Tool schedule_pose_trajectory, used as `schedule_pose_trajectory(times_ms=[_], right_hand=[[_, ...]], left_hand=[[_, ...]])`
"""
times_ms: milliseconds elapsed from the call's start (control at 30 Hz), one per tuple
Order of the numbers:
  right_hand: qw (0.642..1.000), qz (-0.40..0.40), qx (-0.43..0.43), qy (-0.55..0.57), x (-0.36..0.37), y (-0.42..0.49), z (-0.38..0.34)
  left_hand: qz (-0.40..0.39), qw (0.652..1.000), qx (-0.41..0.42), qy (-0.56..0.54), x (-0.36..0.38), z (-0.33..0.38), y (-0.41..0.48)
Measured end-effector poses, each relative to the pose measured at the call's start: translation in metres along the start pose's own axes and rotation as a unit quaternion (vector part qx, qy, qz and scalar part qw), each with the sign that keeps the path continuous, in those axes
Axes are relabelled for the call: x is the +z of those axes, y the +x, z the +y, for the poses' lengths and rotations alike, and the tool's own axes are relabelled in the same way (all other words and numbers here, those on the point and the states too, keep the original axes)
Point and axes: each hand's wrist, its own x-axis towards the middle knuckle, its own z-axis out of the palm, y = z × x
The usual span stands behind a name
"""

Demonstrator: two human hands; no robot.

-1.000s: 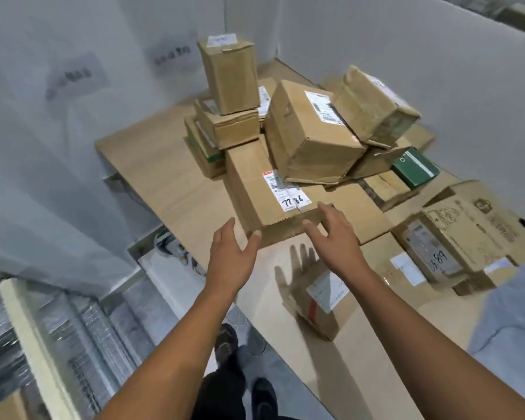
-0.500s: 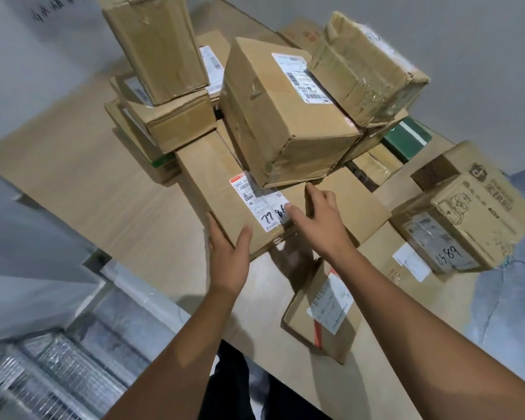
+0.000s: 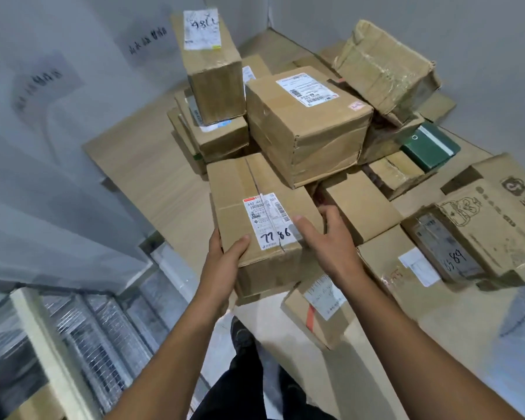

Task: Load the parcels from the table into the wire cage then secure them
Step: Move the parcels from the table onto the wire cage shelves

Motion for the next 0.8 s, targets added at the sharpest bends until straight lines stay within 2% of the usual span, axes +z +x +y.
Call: schedule_pose_trajectory(times_ms=[200,433,800], right_hand=[[0.999,-0.05,-0.021,0.002,-0.005,-0.036,0.008],[0.995,-0.097,-0.029,0.004,0.01,-0.07,0.016],[0.987,-0.136,-0.08,-0.017,0.061,-0.079,0.008]], left_hand=[[0.044,0.998,-0.03,-0.016,-0.009,-0.025,-0.05],[0.063,0.997,-0.028,-0.025,-0.034,-0.048,-0.088],[0.077,0.994,-0.023,-0.078,-0.085,-0.069,-0.101]])
